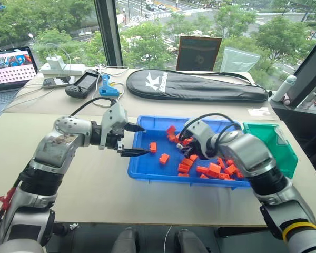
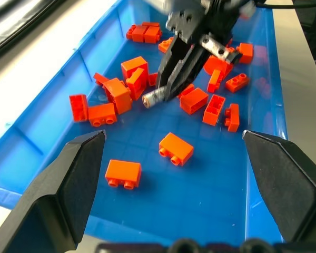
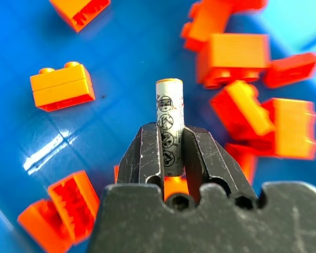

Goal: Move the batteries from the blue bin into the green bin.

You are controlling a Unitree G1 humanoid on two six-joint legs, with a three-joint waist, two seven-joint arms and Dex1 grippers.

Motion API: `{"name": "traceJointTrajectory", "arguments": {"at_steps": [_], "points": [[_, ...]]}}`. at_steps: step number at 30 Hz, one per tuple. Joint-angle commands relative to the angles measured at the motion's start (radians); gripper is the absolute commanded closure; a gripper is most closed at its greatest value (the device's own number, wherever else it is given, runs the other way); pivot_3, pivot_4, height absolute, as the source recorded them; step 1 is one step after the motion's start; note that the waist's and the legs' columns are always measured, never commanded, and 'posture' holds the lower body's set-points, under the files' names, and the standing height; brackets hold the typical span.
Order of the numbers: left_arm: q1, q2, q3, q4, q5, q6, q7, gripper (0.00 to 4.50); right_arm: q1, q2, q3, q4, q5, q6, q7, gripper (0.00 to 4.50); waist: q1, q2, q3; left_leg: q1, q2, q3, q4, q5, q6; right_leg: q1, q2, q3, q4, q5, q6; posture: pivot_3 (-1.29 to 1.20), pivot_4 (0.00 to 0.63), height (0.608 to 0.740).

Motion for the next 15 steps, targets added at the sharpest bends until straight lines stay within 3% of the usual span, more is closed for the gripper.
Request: {"name": "traceJointTrajectory", "arguments": {"at_steps": [1, 4, 8, 11, 15], "points": [[-0.036, -0.013, 0.017, 0.006, -0.016, -0.024, -0.014, 0.00, -0.060, -0.083, -0.119, -0.105, 0.034, 0.069, 0.010, 4.25, 0.000, 0.000, 0.000, 0.000, 0.000, 0.000, 0.000, 0.000, 0.000, 0.000, 0.000, 0.000, 0.000, 0.000, 0.000, 0.00, 0.150, 0.740], [-0.044, -0.027, 0.013, 0.018, -0.015, -0.027, -0.021, 0.00, -0.068, -0.174, -0.159, -0.129, 0.034, 0.090, 0.008, 4.25, 0.000, 0.000, 0.000, 0.000, 0.000, 0.000, 0.000, 0.000, 0.000, 0.000, 0.000, 0.000, 0.000, 0.000, 0.000, 0.00, 0.150, 0.740], [-0.069, -0.065, 0.017, 0.043, -0.029, -0.019, -0.022, 0.00, -0.009, -0.460, -0.187, -0.105, -0.050, 0.055, -0.023, 4.25, 0.020, 0.001, 0.001, -0.002, -0.002, 0.000, 0.000, 0.000, 0.000, 0.000, -0.002, 0.000, -0.001, 0.000, 0.000, 0.00, 0.150, 0.740], [-0.080, -0.084, 0.015, 0.053, -0.028, -0.012, -0.015, 0.00, 0.071, -0.533, -0.184, -0.092, -0.072, 0.038, -0.048, 4.25, 0.014, 0.001, 0.001, -0.002, -0.002, 0.001, 0.000, -0.001, 0.001, 0.000, -0.002, 0.001, -0.004, 0.000, 0.000, 0.00, 0.150, 0.740], [-0.087, -0.109, -0.002, 0.066, 0.023, -0.056, 0.019, 0.00, 0.177, -0.551, -0.210, -0.103, -0.100, 0.044, -0.094, 4.25, -0.004, 0.001, 0.000, -0.001, -0.001, 0.000, 0.000, -0.001, 0.001, 0.000, -0.001, 0.001, -0.002, 0.000, 0.000, 0.00, 0.150, 0.740]]}}
